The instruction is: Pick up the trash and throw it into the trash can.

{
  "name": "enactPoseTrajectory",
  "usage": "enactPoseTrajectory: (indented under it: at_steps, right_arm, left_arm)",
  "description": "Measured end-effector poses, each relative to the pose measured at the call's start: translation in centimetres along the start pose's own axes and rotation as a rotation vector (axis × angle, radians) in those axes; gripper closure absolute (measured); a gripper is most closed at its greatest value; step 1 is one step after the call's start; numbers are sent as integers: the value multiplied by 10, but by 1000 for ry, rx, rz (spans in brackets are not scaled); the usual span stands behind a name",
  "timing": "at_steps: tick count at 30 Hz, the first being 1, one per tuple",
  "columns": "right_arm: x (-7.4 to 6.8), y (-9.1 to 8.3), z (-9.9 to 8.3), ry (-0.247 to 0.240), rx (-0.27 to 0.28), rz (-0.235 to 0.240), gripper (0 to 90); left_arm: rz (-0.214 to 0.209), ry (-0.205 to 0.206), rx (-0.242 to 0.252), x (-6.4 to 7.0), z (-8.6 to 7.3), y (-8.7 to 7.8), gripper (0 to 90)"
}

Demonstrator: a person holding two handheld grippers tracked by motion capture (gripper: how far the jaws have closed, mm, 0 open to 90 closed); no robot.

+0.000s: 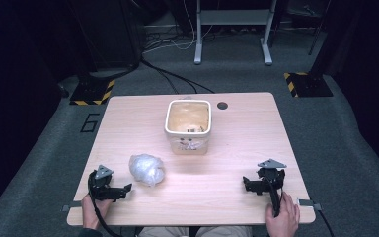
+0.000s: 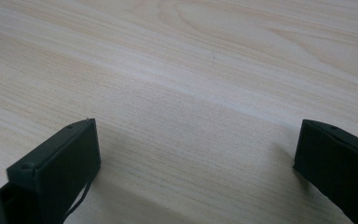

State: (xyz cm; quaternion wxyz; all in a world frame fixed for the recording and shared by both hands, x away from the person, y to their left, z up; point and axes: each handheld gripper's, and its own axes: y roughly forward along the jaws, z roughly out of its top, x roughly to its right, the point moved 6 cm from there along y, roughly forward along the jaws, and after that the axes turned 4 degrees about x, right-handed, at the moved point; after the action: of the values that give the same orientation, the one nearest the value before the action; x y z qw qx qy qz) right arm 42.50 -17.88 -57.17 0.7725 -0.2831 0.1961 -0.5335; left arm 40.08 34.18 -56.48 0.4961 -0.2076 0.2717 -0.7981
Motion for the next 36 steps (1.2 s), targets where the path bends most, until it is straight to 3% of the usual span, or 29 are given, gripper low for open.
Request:
enactPoseTrajectory:
  at_steps: [11,16,21,22,27,31,33,36]
  right_arm:
    - [0,0,0,0,0,0,0]
    - [0,0,0,-1,0,0,0]
    - [0,0,0,0,0,0,0]
    - [0,0,0,-1,0,0,0]
    - [0,0,0,0,0,0,0]
    - [0,0,0,0,0,0,0]
    - [0,0,0,-1,0,0,0]
    - [0,0,0,0,0,0,0]
  left_arm:
    - [-32,15,46,6,27,-16,0]
    - [-76,36,68,18,51,-21,0]
    - [-97,83,74,29,74,-22,0]
    - [-102,114,83,36,86,-22,0]
    - [-106,151,90,48,109,-19,0]
    - [-116,163,72,52,116,-12,0]
    - [-146,169,13,55,117,5,0]
    - [-150,166,-15,56,113,16,0]
